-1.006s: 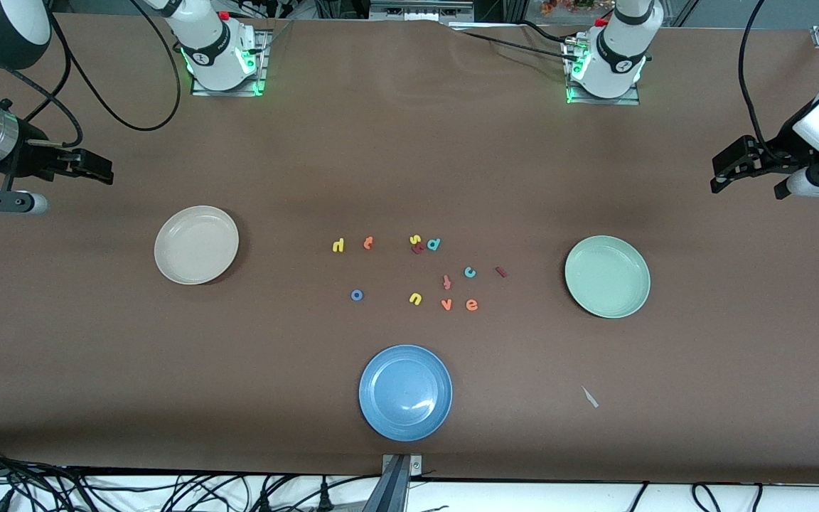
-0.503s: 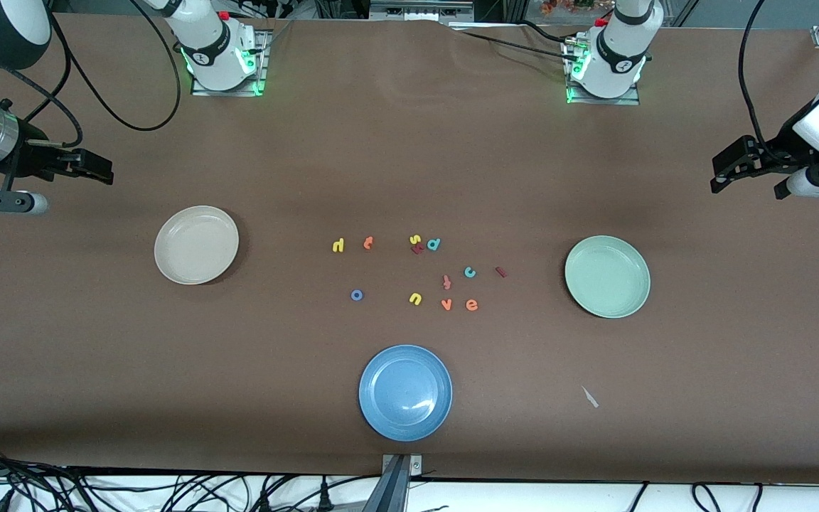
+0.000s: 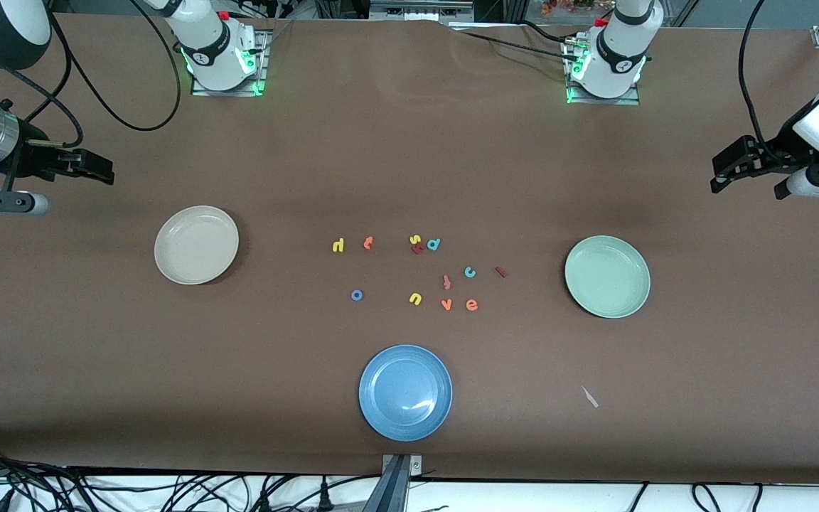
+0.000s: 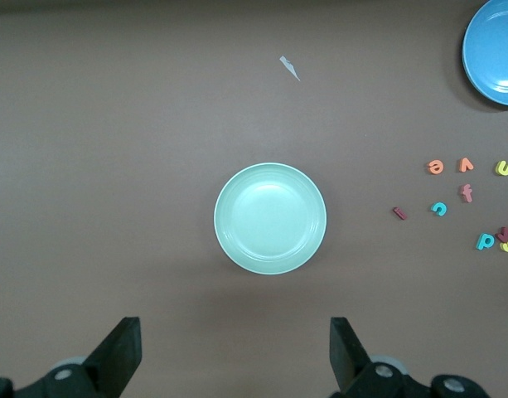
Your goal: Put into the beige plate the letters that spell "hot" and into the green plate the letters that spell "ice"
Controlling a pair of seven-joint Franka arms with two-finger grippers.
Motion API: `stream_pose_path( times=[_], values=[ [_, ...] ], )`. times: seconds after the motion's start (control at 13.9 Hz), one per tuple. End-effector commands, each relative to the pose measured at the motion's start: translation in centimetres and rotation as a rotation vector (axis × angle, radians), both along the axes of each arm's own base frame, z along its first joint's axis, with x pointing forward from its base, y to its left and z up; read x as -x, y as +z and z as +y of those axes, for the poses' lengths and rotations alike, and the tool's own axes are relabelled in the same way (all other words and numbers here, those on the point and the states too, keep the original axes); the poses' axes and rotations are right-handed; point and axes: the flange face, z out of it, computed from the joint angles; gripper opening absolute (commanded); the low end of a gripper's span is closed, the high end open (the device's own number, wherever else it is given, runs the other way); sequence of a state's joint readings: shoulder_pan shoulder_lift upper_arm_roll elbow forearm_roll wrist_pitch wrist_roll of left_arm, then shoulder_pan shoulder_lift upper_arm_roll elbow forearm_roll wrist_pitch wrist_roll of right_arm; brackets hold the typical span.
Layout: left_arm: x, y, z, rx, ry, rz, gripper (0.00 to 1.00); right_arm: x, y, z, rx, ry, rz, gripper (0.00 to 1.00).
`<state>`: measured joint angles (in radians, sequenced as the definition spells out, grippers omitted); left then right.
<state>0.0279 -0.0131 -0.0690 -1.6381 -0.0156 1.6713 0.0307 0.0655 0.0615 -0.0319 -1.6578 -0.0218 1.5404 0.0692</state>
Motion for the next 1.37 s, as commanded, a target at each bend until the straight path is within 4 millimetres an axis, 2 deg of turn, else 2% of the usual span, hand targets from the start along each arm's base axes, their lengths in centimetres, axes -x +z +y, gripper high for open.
stream_pose_path(
  times=[0.0, 0.14, 0.22, 0.36, 0.65, 0.72, 0.79, 0.93, 1.08, 1.15, 1.29],
  values=[
    [0.2, 0.2, 0.2, 0.024, -0.019, -0.003, 1.00, 0.0, -1.1, 0.9, -0.054, -0.039, 0.030, 1.00],
    [0.2, 0.2, 0.2, 0.024, -0.019, -0.003, 1.00, -0.3, -2.1, 1.9, -0.076, -0.075, 0.022, 1.00],
    [0.2, 0.2, 0.1, 0.024, -0.020, -0.003, 1.00, -0.5, -3.1, 3.3, -0.072, -0.072, 0.010, 1.00],
    [0.3, 0.0, 0.2, 0.024, -0.022, 0.014, 1.00, -0.7, -5.7, 6.7, -0.063, -0.089, -0.026, 1.00],
    [0.3, -0.3, -0.9, 0.024, -0.039, 0.044, 1.00, -1.3, -11.3, 14.9, -0.041, -0.078, -0.050, 1.00],
    [0.3, -0.5, -1.4, 0.025, -0.048, 0.047, 1.00, -1.5, -12.5, 16.0, -0.038, -0.084, -0.053, 1.00],
    [0.2, -0.6, -2.8, 0.026, -0.070, 0.050, 1.00, -1.9, -14.8, 17.3, -0.031, -0.087, -0.046, 1.00],
    [0.1, -1.7, -5.0, 0.030, -0.113, 0.077, 1.00, -1.9, -18.2, 20.5, -0.028, -0.089, -0.059, 1.00],
    [-0.5, -5.2, -8.8, 0.035, -0.185, 0.157, 1.00, -2.0, -21.1, 22.9, -0.028, -0.138, -0.088, 1.00],
    [-0.8, -7.0, -10.8, 0.040, -0.221, 0.188, 1.00, -2.2, -22.8, 23.5, -0.029, -0.157, -0.097, 1.00],
    [-2.5, -11.7, -14.8, 0.068, -0.283, 0.259, 1.00, -1.7, -25.6, 26.0, -0.039, -0.166, -0.109, 1.00]
  ],
)
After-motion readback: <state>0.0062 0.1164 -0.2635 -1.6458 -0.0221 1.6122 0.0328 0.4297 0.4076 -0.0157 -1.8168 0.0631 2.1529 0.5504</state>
